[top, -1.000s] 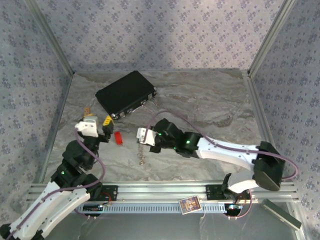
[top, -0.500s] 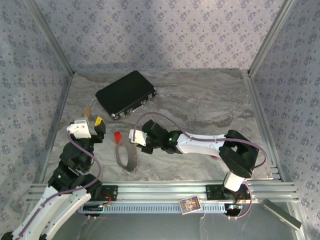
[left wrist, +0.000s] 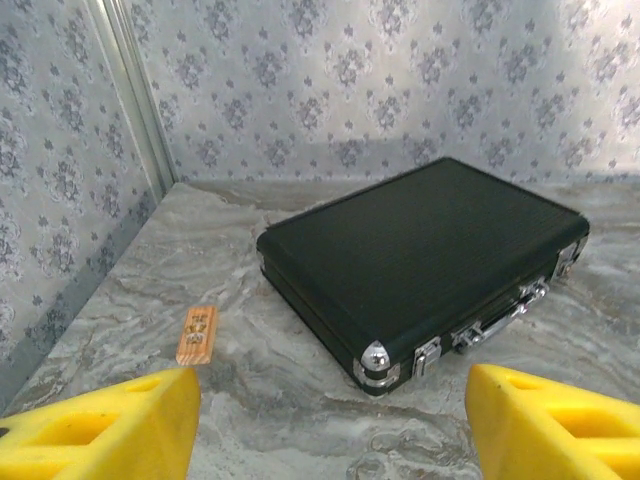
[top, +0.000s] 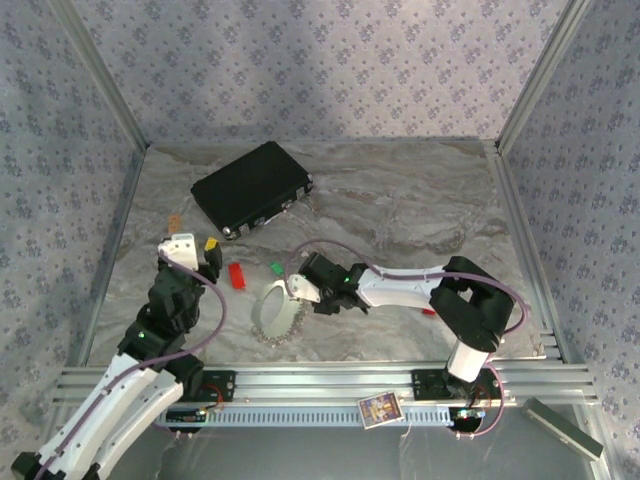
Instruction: Put the keys on the keyring
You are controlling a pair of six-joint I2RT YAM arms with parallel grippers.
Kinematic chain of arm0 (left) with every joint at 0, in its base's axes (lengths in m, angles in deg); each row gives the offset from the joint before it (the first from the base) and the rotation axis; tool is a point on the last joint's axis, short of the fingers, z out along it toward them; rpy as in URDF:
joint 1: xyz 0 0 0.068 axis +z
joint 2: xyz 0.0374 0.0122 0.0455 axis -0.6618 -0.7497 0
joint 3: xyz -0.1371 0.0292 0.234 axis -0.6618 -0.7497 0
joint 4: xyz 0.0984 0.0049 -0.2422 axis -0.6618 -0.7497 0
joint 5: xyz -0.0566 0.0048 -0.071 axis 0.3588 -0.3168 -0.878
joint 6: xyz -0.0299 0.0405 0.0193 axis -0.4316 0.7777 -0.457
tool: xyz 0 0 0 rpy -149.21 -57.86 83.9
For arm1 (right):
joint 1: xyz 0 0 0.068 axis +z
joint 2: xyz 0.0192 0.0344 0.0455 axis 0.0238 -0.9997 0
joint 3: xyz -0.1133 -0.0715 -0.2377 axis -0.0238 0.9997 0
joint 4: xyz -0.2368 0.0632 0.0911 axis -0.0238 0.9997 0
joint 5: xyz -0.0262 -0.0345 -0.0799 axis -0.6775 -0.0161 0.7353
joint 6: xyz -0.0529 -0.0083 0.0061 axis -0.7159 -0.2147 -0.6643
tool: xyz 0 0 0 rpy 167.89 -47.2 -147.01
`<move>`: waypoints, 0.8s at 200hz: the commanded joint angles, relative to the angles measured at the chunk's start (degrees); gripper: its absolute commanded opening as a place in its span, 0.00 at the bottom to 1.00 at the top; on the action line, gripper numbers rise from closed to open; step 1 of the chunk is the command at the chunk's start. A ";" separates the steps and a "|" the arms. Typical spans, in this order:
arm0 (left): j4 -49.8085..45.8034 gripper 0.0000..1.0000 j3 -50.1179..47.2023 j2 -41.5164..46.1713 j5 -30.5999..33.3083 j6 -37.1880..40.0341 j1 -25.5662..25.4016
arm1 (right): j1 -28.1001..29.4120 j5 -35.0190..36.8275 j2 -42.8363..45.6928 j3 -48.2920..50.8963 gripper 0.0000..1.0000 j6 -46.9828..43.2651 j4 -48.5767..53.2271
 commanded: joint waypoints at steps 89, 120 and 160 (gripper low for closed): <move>12.32 0.97 -3.94 -10.69 -7.09 -1.27 11.83 | -22.49 -9.40 39.73 23.58 0.60 18.09 -17.29; 19.67 0.97 -5.23 -16.22 -8.41 -1.22 16.15 | -34.99 -1.30 42.68 25.94 0.63 21.20 -19.78; 32.13 0.97 -7.25 -27.14 -8.96 1.01 20.69 | -49.63 0.92 38.34 35.14 0.63 24.34 -43.02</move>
